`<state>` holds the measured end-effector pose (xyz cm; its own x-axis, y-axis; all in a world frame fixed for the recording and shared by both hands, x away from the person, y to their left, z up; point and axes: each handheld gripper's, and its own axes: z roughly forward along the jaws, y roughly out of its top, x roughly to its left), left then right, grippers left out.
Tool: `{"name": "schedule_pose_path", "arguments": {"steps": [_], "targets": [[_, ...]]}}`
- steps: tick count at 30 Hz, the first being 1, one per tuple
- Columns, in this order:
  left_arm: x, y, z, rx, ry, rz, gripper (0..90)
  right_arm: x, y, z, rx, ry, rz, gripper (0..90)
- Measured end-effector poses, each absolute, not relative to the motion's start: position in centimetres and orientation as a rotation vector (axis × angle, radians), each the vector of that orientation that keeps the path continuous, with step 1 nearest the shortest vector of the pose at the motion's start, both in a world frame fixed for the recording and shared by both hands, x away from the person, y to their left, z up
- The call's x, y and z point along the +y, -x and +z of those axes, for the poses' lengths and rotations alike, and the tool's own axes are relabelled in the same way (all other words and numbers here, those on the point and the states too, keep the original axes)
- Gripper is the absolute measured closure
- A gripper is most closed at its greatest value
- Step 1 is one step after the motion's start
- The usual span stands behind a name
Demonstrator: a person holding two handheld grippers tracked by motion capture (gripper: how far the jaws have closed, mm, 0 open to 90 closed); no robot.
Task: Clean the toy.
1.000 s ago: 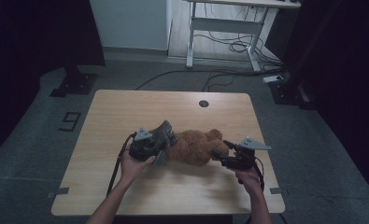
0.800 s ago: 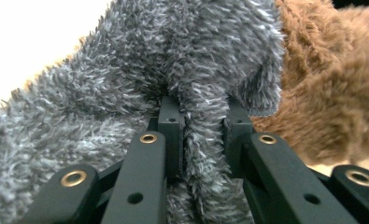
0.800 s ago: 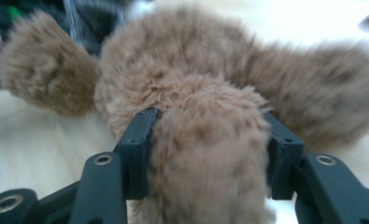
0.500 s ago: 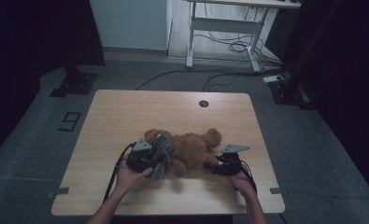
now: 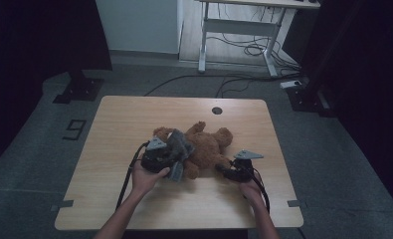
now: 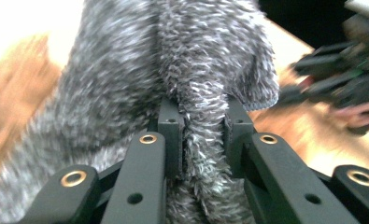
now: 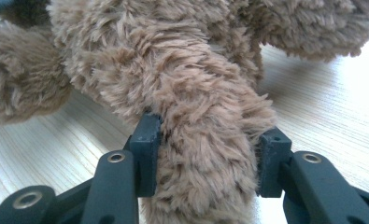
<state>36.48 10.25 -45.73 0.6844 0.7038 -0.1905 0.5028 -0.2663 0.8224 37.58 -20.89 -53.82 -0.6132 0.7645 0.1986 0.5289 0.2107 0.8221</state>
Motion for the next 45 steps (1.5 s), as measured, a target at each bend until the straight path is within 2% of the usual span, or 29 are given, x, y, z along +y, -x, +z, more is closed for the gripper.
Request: {"name": "schedule_pose_path", "arguments": {"steps": [4, 7, 10, 13, 18, 24, 28, 36, 45], "targets": [[5.6, -37.1, -45.2, 0.871, -1.975, 0.234, 73.7, -20.8, -37.4, -53.8, 2.237, -1.212, 1.349, 53.2], [2.4, -37.9, -46.5, 0.860, -2.046, 0.258, 73.5, -20.9, -37.4, -53.9, 2.238, -1.217, 1.362, 53.2], [1.6, -38.1, -47.9, 0.863, -2.033, 0.275, 73.7, -21.2, -37.4, -54.0, 2.237, -1.229, 1.350, 53.7], [2.6, -37.9, -48.0, 0.859, -2.022, 0.275, 74.1, -22.0, -37.5, -54.2, 2.240, -1.244, 1.403, 54.4], [5.3, -37.3, -47.5, 0.890, -2.029, 0.405, 74.3, -22.0, -37.5, -54.2, 2.243, -1.237, 1.404, 54.9], [9.1, -37.5, -47.5, 0.946, -1.992, 0.400, 74.7, -22.0, -37.4, -54.1, 2.260, -1.227, 1.409, 55.1], [10.8, -37.5, -46.3, 0.966, -1.951, 0.479, 74.8, -22.2, -37.4, -54.2, 2.267, -1.228, 1.411, 55.1], [13.9, -38.1, -46.5, 1.057, -1.889, 0.492, 74.5, -22.4, -37.4, -54.1, 2.268, -1.222, 1.405, 55.1], [16.3, -38.7, -48.9, 1.146, -1.874, 0.462, 74.4, -22.4, -37.6, -54.2, 2.217, -1.263, 1.373, 54.6]]}}
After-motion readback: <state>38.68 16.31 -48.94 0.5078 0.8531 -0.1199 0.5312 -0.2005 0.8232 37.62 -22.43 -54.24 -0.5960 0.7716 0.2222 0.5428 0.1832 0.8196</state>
